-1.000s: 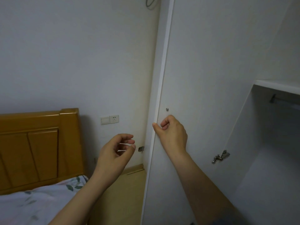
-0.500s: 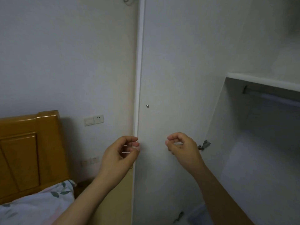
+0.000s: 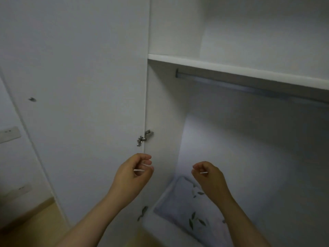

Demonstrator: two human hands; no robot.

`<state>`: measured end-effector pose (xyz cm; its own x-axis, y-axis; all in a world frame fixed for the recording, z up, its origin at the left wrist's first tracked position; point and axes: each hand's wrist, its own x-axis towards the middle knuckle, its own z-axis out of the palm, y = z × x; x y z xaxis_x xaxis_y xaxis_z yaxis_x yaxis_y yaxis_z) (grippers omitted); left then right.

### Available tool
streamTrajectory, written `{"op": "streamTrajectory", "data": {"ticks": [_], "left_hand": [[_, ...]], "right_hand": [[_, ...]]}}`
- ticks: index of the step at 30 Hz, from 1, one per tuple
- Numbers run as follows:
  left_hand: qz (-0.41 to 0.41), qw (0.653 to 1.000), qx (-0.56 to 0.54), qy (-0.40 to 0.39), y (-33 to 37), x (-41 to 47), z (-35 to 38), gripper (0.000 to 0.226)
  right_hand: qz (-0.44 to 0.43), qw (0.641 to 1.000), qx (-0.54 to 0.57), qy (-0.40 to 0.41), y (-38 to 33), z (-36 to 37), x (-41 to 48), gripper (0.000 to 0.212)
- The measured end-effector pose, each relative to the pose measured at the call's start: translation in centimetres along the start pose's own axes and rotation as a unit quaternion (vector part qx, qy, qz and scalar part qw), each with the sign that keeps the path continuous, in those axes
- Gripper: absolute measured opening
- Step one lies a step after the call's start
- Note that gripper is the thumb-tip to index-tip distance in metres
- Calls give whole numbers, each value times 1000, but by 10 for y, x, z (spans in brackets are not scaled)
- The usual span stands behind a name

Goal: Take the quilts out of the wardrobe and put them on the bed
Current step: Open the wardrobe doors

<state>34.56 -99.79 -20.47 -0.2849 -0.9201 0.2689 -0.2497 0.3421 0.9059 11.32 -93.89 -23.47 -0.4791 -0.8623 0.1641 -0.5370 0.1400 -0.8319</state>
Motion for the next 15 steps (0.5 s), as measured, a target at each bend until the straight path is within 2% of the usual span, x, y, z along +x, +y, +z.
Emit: {"op": "streamTrajectory", "data": {"ticks": [7, 15], "left_hand": [[-2, 993, 54, -103, -22, 9, 105, 22], [-44, 973, 78, -211, -94, 27, 195, 22]], "right_hand": [[105, 993, -43, 32, 98, -60, -26, 6], [208, 976, -65, 17, 193, -62, -30, 10]]}}
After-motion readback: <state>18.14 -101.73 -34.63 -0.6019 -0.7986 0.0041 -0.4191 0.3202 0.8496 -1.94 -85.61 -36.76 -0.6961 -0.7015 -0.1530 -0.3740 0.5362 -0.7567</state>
